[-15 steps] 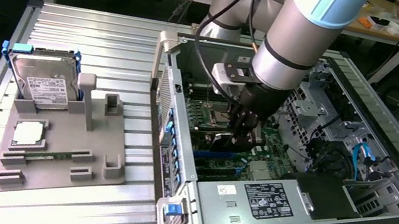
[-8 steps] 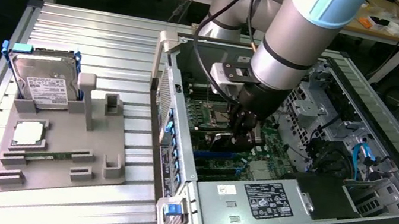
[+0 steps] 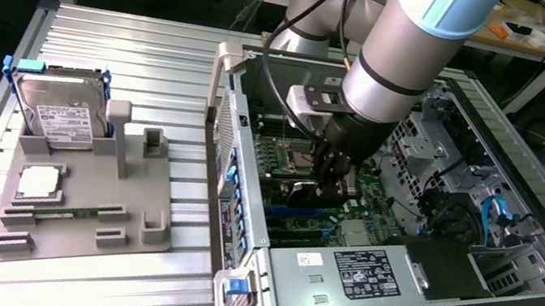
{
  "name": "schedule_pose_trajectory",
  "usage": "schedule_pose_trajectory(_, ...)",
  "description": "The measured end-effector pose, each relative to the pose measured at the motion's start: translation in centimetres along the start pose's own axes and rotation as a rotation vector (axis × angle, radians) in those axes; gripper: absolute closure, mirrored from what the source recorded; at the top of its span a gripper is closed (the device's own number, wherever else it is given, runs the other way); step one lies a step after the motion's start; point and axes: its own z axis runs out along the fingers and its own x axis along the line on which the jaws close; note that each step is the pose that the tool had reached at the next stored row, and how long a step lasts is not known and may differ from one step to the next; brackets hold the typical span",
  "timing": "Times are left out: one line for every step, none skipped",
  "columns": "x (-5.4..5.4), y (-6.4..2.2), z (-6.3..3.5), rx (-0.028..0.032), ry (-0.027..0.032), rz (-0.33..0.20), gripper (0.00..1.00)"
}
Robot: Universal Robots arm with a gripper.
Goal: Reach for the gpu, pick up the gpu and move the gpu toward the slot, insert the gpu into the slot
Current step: 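Insert the gpu into the slot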
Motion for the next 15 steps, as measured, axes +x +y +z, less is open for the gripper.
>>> schedule_pose_trajectory(0.01,0.00,0.00,0.0000,-0.0002,0.004,0.73)
schedule_pose_trajectory(0.01,0.00,0.00,0.0000,-0.0002,0.006,0.73)
schedule_pose_trajectory(0.01,0.01,0.00,0.0000,-0.0002,0.007,0.73)
schedule_pose_trajectory(0.02,0.03,0.00,0.0000,-0.0002,0.008,0.73)
schedule_pose_trajectory(0.02,0.08,0.00,0.0000,-0.0002,0.008,0.73)
schedule_pose_trajectory(0.03,0.12,0.01,0.0000,-0.0002,0.008,0.73)
schedule_pose_trajectory(0.03,0.17,0.01,0.0001,-0.0003,0.008,0.73)
schedule_pose_trajectory(0.04,0.23,0.01,0.0001,-0.0005,0.008,0.73)
schedule_pose_trajectory(0.07,0.28,0.02,0.0002,-0.0009,0.008,0.73)
schedule_pose_trajectory(0.09,0.32,0.02,0.0001,-0.0012,0.008,0.73)
schedule_pose_trajectory(0.10,0.37,0.02,0.0001,-0.0015,0.008,0.73)
schedule_pose_trajectory(0.10,0.41,0.02,0.0001,-0.0018,0.008,0.73)
schedule_pose_trajectory(0.10,0.43,0.02,0.0000,-0.0018,0.008,0.73)
schedule_pose_trajectory(0.11,0.43,0.01,-0.0001,-0.0018,0.008,0.73)
schedule_pose_trajectory(0.11,0.44,0.01,-0.0001,-0.0018,0.008,0.73)
